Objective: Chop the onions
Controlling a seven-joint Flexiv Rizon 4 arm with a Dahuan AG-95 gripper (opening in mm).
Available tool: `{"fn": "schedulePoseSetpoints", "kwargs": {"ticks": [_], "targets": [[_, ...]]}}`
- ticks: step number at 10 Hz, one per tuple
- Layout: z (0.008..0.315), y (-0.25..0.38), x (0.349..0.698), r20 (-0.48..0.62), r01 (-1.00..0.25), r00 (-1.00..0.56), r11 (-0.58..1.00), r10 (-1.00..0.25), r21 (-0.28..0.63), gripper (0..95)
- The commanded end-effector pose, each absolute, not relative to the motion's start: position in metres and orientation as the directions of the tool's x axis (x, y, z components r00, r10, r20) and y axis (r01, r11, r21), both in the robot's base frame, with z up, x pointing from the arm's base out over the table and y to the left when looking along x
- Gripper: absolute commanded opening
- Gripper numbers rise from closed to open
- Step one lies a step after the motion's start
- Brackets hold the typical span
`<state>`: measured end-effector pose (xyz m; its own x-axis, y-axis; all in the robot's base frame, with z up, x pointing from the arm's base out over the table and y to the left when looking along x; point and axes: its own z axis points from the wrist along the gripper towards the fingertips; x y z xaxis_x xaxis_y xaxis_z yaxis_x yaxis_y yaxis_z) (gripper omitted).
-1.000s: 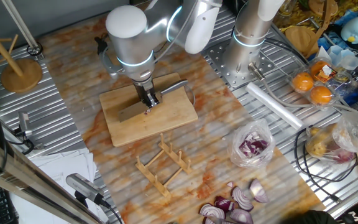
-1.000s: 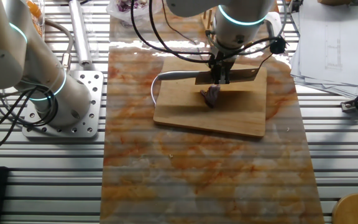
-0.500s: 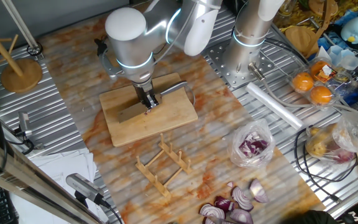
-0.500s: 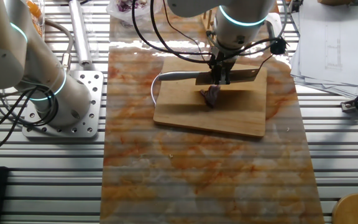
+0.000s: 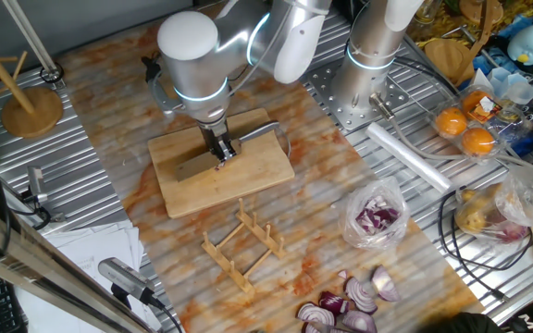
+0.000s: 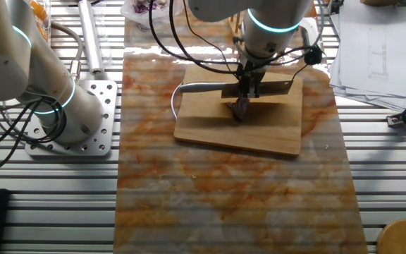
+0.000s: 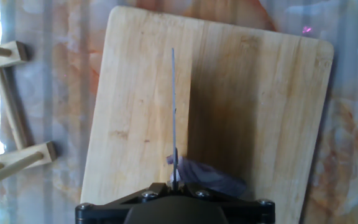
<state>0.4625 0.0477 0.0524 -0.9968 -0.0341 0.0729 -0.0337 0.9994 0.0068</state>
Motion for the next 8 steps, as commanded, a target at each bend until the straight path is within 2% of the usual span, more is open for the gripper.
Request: {"fn": "schedulePoseSetpoints", "kwargs": {"ticks": [1, 4, 6, 8], "targets": [[0.045, 0.045, 0.464, 0.071, -0.034, -0.997, 0.999, -0.034, 0.010, 0.0], [0.044, 0.044, 0.465, 0.071, -0.033, -0.997, 0.999, -0.034, 0.016, 0.0], [0.063, 0.048, 0.464, 0.081, -0.020, -0.997, 1.000, -0.021, 0.018, 0.0], [0.068, 0.045, 0.461, 0.063, -0.010, -0.998, 1.000, -0.011, 0.014, 0.0]]}}
